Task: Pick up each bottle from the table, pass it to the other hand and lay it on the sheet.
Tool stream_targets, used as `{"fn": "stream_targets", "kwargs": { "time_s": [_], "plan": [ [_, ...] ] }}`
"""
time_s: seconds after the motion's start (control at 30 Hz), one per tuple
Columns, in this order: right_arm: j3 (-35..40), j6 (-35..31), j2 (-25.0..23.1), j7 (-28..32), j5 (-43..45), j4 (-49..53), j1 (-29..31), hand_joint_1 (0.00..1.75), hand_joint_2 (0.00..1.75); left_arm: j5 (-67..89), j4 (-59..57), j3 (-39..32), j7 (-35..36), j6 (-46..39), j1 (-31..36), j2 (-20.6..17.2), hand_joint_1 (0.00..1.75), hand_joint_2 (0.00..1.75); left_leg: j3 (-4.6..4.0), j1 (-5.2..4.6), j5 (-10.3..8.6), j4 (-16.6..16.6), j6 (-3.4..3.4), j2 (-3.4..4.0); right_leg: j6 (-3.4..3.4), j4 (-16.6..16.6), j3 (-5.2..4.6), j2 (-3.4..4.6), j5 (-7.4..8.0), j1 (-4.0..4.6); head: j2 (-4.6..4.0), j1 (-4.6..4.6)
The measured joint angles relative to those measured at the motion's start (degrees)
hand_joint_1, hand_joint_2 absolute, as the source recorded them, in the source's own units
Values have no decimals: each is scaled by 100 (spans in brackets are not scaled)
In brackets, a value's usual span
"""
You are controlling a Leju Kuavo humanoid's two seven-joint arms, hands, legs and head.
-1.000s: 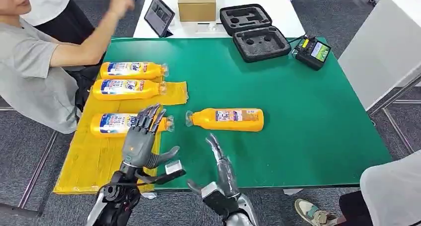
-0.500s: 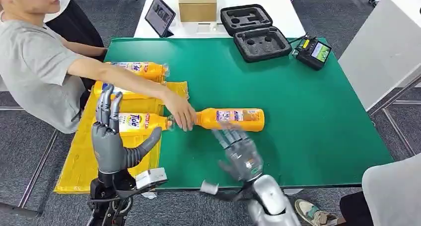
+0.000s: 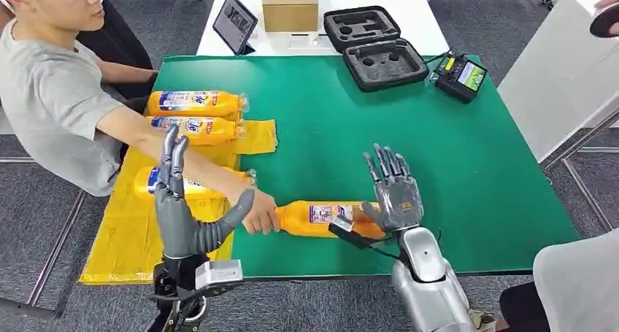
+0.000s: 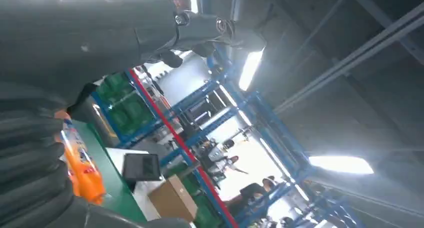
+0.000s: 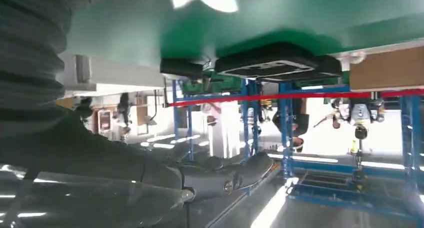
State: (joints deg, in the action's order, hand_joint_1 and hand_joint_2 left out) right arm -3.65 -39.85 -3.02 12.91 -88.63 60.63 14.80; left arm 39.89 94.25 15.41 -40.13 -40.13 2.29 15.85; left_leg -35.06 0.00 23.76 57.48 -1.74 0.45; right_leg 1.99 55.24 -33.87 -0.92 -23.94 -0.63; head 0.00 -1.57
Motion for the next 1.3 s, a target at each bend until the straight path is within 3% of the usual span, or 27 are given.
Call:
{"fn": "stream_targets", "kwargs": {
  "time_s": [0.17, 0.4, 0.63, 0.9, 1.17, 1.3],
  "plan": [
    [171, -28, 149, -172, 68, -453, 281, 0, 175, -192, -74, 188, 0, 0, 30, -48, 0, 175, 2, 0, -1, 0, -1, 0, 1, 0, 2, 0, 1, 0, 0, 0],
    [188, -31, 96, 792, 1240, -1287, 728, 0, 175, -269, -208, 323, 0, 0, 126, -103, 0, 175, 7, 0, -2, 0, -3, 3, 1, 0, 6, 2, 2, 0, 0, -2],
    [310, 0, -442, 1791, 2145, -1622, 749, 0, 175, -271, -352, 367, 0, 0, 198, -114, 0, 175, 7, 10, -2, -1, -1, 6, -1, 0, 3, 3, 0, 11, 0, -2],
    [600, 159, -839, 2262, 2773, -1690, 532, 0, 175, -284, -450, 382, 0, 0, 269, -116, 0, 175, 1, 8, -2, -2, -1, 3, -2, 1, 1, 2, -1, 7, 0, 0],
    [1170, 586, -1025, 2190, 3316, -1274, 346, 0, 175, -238, -542, 378, 0, 0, 387, -116, 0, 175, -1, 7, -2, -1, -1, 4, -2, 1, -2, 3, -1, 6, 0, 0],
    [1580, 605, -1028, 1499, 2985, -1156, 260, 0, 175, -166, -553, 369, 0, 0, 380, -114, 0, 175, -1, 8, -2, -1, -1, 3, -2, 1, -4, 1, -1, 6, 0, 0]
  ]
}}
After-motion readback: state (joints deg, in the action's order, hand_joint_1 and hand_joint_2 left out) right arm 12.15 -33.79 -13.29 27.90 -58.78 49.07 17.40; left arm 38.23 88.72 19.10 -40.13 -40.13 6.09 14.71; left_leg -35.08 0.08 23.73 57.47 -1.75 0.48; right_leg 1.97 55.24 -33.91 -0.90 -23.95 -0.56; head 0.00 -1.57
